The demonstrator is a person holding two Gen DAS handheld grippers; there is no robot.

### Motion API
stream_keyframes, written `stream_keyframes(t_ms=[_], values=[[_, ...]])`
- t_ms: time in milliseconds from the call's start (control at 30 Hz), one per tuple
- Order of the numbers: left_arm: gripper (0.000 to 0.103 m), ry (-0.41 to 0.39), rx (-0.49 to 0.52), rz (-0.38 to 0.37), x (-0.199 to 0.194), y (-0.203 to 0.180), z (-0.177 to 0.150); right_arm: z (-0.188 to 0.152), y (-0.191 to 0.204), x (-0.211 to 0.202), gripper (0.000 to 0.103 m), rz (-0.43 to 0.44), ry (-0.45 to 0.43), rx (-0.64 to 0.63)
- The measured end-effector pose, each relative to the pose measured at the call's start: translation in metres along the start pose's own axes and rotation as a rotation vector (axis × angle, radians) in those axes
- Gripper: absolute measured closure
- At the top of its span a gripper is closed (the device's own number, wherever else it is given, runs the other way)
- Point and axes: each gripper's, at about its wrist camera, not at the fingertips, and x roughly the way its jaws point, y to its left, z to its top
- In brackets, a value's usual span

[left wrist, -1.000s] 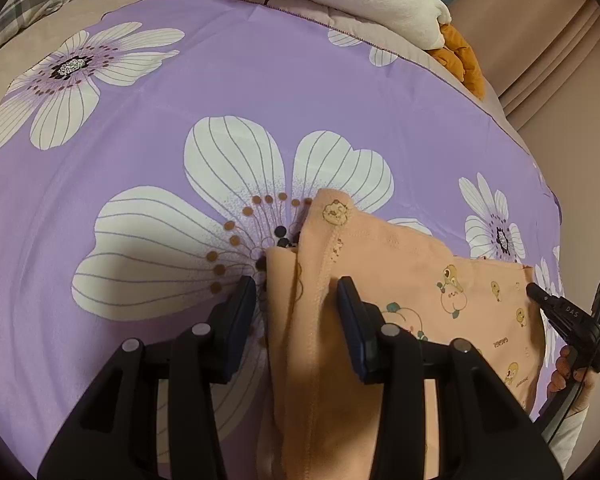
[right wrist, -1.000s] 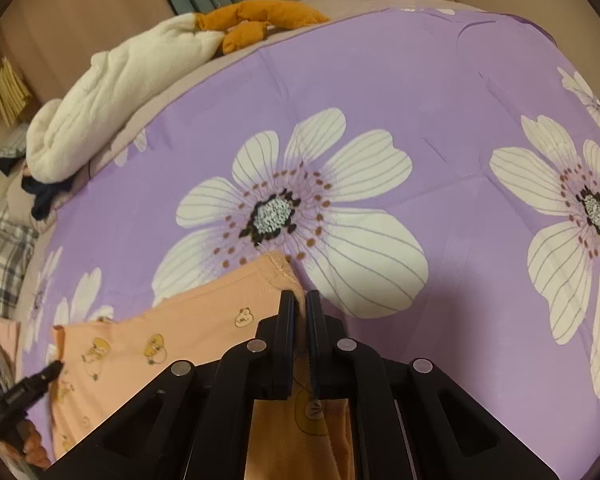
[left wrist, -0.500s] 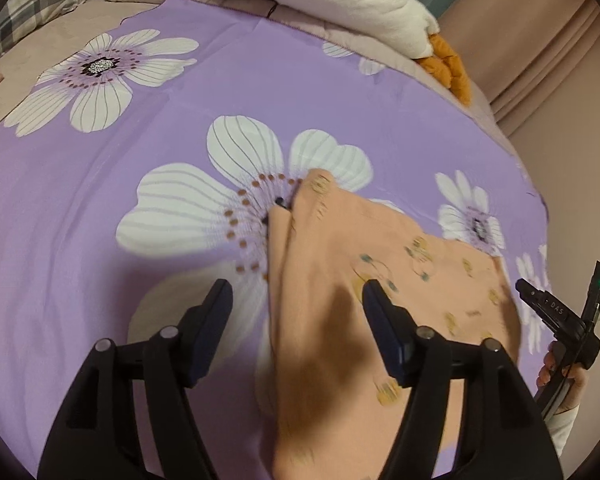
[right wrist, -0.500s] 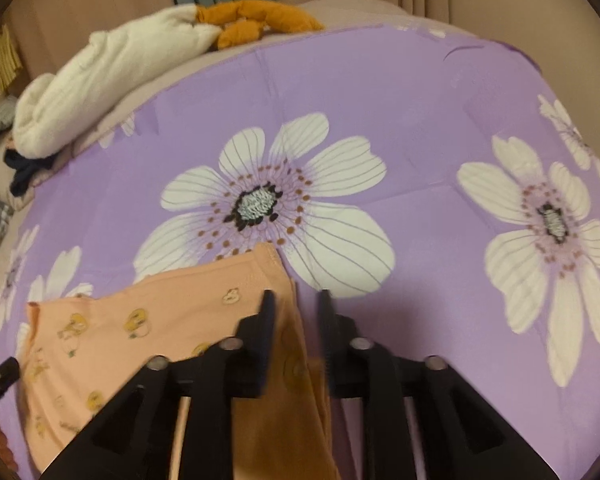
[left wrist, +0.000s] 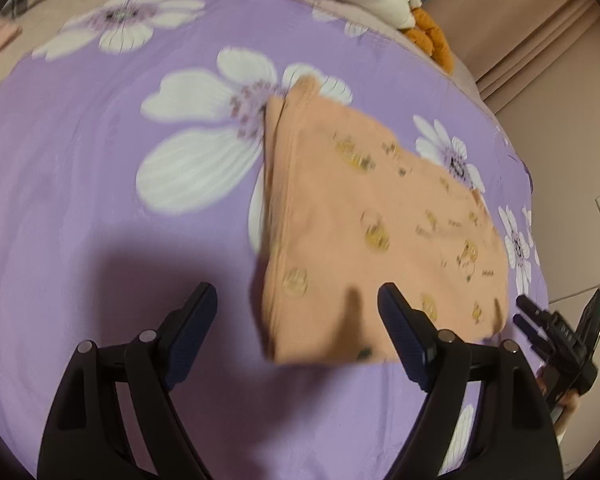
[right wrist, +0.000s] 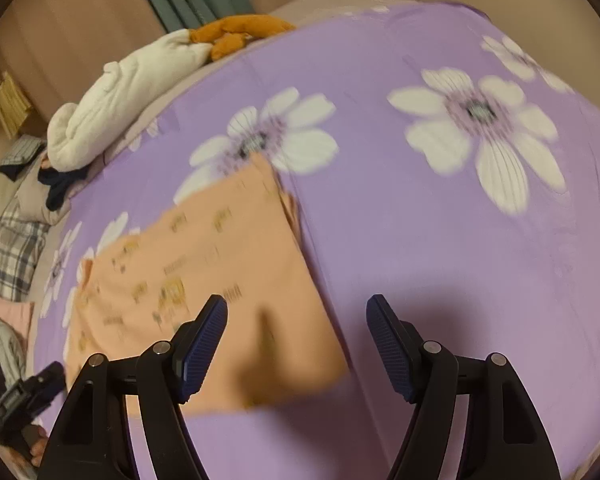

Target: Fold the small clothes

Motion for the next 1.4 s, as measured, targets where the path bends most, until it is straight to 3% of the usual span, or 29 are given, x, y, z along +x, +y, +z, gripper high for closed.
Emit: stream_keyframes(t_ms=[167, 267, 367, 433, 500, 533, 600, 633, 667, 767, 1100, 1400], values=[[0.029, -0.005, -0.011, -0.026, 0.002, -0.002, -0.011, -0.024, -0.009, 0.005, 0.031, 0.067, 0.052, 0.071], [0.039, 0.019, -0.012, -0.061, 0.007, -0.007, -0.013, -0.031, -0.004, 0.011, 0.031, 0.103, 0.062, 0.076], [0.049, 0.010, 0.008, -0.040, 0.012, -0.014, -0.014, -0.029, 0.001, 0.018, 0.031, 0.139, 0.047, 0.080], [0.063, 0.003, 0.009, -0.029, 0.015, -0.015, -0.014, -0.025, 0.003, 0.026, 0.034, 0.177, 0.041, 0.088], [0.081, 0.006, 0.002, -0.031, 0.019, -0.015, -0.014, -0.022, 0.005, 0.033, 0.039, 0.184, 0.031, 0.092], [0.083, 0.008, -0.001, -0.026, 0.020, -0.015, -0.013, -0.021, 0.006, 0.034, 0.043, 0.179, 0.022, 0.086], [0.088, 0.004, -0.005, -0.021, 0.019, -0.016, -0.014, -0.020, 0.008, 0.036, 0.068, 0.160, 0.016, 0.078], [0.090, -0.004, -0.002, -0.020, 0.017, -0.017, -0.014, -0.018, 0.008, 0.037, 0.075, 0.158, 0.023, 0.079], [0.090, -0.011, -0.004, -0.019, 0.013, -0.018, -0.015, -0.016, 0.007, 0.038, 0.087, 0.173, 0.031, 0.087], [0.092, -0.025, 0.010, -0.034, 0.002, -0.021, -0.017, -0.016, 0.010, 0.027, 0.091, 0.178, 0.005, 0.063], [0.092, -0.029, 0.049, -0.088, -0.040, -0.034, -0.039, -0.021, 0.019, -0.029, 0.093, 0.183, -0.081, -0.006], [0.092, 0.008, 0.089, -0.037, -0.052, -0.038, -0.082, -0.050, 0.005, -0.052, 0.093, 0.152, -0.055, 0.002]])
